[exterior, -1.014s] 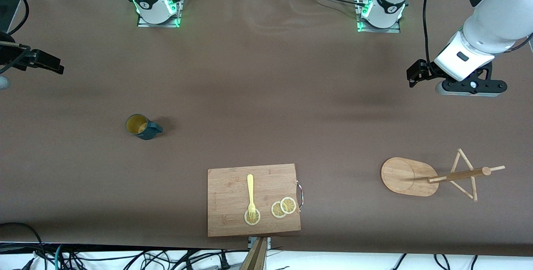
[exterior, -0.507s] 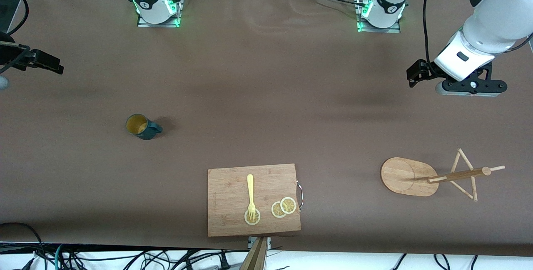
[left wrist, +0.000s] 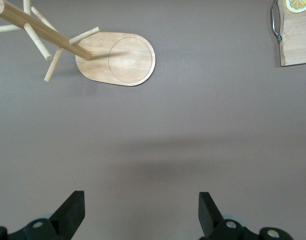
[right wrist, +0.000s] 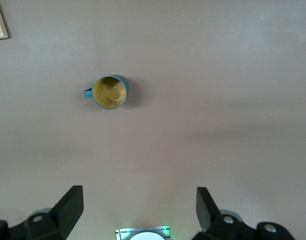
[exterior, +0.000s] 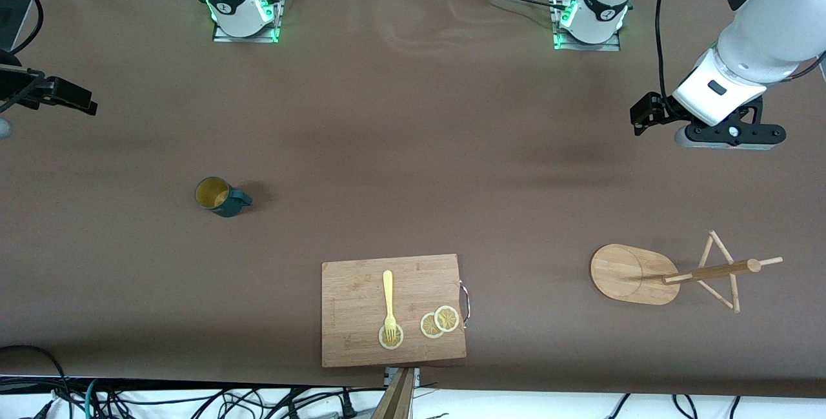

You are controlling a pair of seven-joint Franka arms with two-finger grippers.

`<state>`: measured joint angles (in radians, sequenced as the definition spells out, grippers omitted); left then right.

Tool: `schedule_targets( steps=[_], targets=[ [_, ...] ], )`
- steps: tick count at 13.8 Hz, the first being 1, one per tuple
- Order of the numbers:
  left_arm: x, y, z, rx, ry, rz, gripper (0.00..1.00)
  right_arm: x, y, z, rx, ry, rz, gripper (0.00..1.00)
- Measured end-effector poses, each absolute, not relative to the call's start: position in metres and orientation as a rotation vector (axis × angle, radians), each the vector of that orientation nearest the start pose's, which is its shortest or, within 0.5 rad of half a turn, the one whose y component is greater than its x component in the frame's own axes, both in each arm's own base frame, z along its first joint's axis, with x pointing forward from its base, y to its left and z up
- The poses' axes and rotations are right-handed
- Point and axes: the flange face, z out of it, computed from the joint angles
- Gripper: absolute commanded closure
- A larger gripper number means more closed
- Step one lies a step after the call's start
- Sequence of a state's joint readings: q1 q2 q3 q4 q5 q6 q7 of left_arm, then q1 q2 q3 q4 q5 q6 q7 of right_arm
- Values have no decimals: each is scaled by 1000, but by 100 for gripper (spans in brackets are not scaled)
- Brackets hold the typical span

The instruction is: Pass cup and hang on rack

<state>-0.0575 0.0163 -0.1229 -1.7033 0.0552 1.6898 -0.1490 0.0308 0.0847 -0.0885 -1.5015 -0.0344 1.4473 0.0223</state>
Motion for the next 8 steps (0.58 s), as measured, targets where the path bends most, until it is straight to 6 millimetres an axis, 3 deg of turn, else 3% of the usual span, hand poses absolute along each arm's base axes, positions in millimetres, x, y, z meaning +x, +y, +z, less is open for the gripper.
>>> schedule_targets(
  steps=[5,8],
  targets=[
    [552,-112,562,-3081,105,47,0,568,-43,594,-3165,156,233,0],
    [554,-103,562,-3081,82,50,0,574,-52,580,-3161,179,267,0]
  ],
)
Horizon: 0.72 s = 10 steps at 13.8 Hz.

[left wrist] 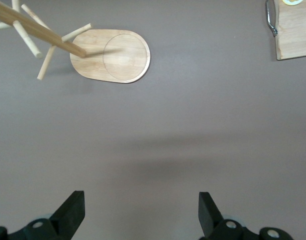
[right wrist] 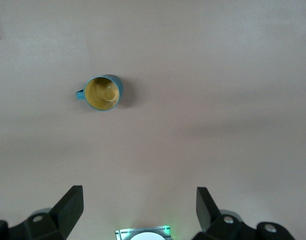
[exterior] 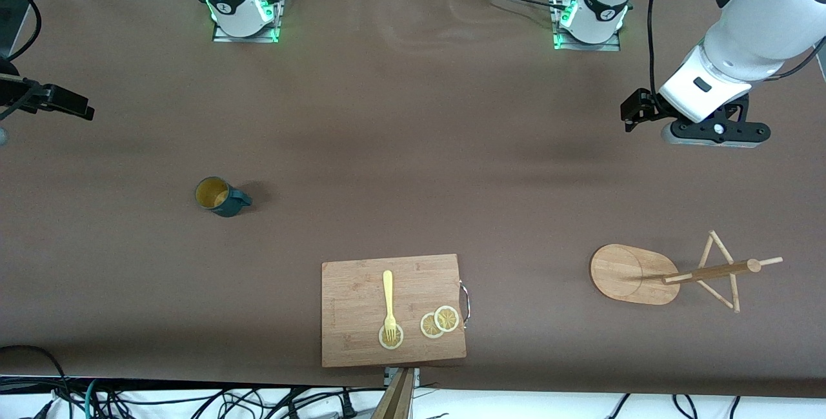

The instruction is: Pass cup and hang on rack

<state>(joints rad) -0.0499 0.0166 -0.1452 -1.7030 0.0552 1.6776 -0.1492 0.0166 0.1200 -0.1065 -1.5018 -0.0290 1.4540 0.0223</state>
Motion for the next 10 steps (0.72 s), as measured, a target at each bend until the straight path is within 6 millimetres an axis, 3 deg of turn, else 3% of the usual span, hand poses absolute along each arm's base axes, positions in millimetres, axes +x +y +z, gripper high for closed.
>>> schedule_targets(
  steps=[6,10],
  targets=[
    [555,-98,565,-3083,66,41,0,588,-57,536,-3151,192,393,0],
    [555,-98,565,-3083,67,41,0,600,-55,478,-3133,185,513,0]
  ],
)
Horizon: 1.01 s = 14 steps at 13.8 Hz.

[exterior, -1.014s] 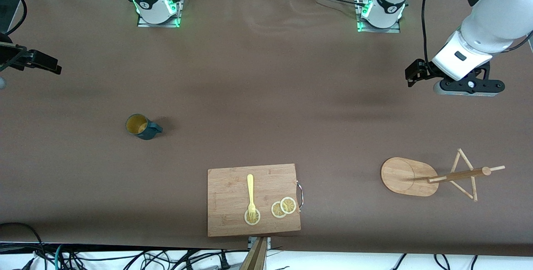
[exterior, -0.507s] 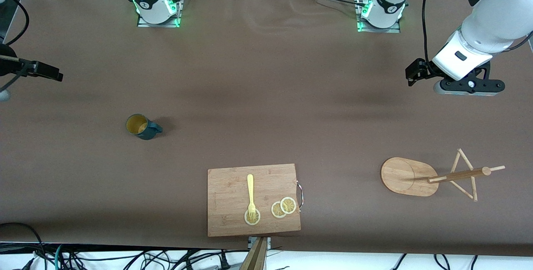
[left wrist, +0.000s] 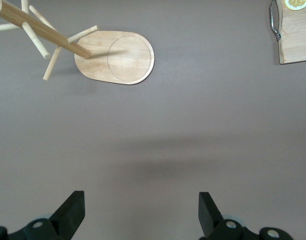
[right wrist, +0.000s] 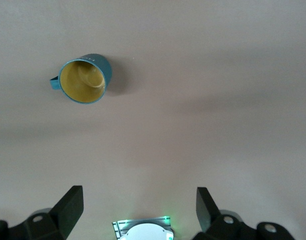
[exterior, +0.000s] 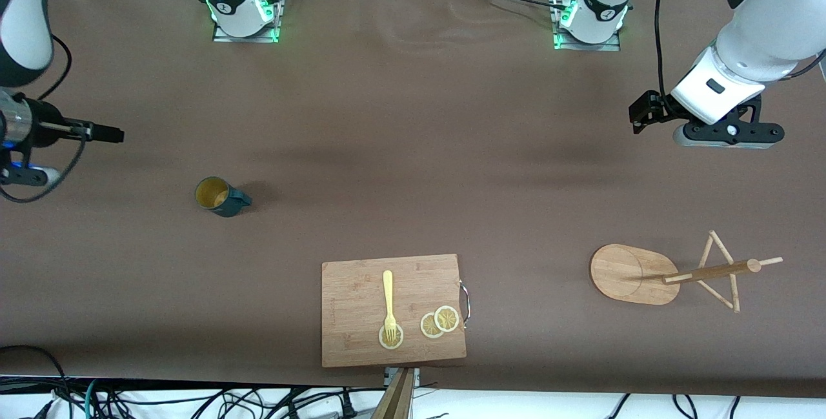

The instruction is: Pass cup and hang on rack

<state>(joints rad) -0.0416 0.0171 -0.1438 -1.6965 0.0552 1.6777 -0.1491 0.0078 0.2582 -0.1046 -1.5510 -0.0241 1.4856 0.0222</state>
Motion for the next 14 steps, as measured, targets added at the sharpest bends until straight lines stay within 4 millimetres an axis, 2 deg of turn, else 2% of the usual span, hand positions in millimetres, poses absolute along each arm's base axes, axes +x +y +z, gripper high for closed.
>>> schedule_targets(
  steps=[3,7,11,14],
  targets=[
    [555,-98,565,-3083,67,41,0,602,-50,441,-3136,165,505,0],
    [555,-99,564,-3083,70,42,0,595,-47,389,-3141,152,465,0],
    [555,-100,564,-3083,71,42,0,585,-33,339,-3144,124,394,0],
    [555,-100,564,-3083,71,42,0,577,-22,310,-3152,106,300,0]
  ],
)
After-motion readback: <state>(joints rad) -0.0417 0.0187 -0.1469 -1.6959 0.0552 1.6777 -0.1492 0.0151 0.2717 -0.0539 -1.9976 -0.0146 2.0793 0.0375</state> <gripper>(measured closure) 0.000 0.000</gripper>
